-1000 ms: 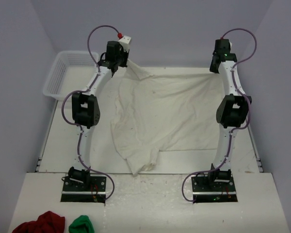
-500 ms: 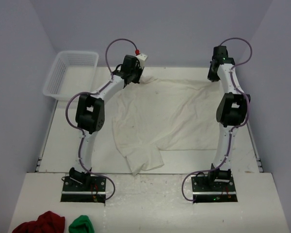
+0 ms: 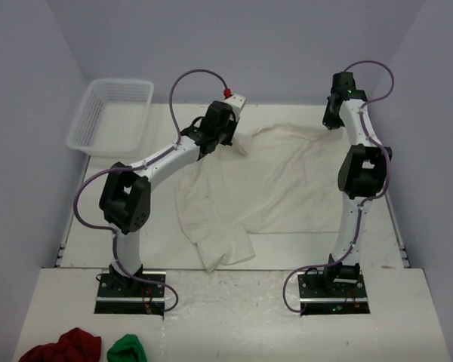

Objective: Fold and stack the t-shirts
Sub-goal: Fold the flattened tshirt in 1/3 of the way

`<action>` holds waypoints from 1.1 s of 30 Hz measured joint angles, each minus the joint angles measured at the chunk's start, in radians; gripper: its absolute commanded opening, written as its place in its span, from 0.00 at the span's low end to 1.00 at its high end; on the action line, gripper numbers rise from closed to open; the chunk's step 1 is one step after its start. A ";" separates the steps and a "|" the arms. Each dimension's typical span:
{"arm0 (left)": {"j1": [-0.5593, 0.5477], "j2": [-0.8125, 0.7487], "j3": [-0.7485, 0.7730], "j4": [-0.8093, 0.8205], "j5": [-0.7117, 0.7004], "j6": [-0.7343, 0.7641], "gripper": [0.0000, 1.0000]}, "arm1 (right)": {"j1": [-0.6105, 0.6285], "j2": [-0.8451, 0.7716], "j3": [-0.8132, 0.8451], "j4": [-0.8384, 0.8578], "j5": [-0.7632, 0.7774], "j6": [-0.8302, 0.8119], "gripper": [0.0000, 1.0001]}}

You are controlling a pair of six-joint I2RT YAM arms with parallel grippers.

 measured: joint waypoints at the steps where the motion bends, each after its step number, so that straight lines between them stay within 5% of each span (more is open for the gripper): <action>1: -0.019 -0.010 -0.013 0.004 -0.008 -0.010 0.00 | 0.000 0.000 -0.001 0.000 0.000 0.001 0.00; 15: -0.083 -0.065 -0.141 -0.005 -0.111 -0.094 0.00 | 0.000 -0.002 -0.015 -0.003 0.002 0.011 0.00; 33: -0.096 -0.399 -0.368 -0.041 -0.219 -0.257 0.00 | 0.000 -0.223 -0.365 0.042 0.035 0.083 0.00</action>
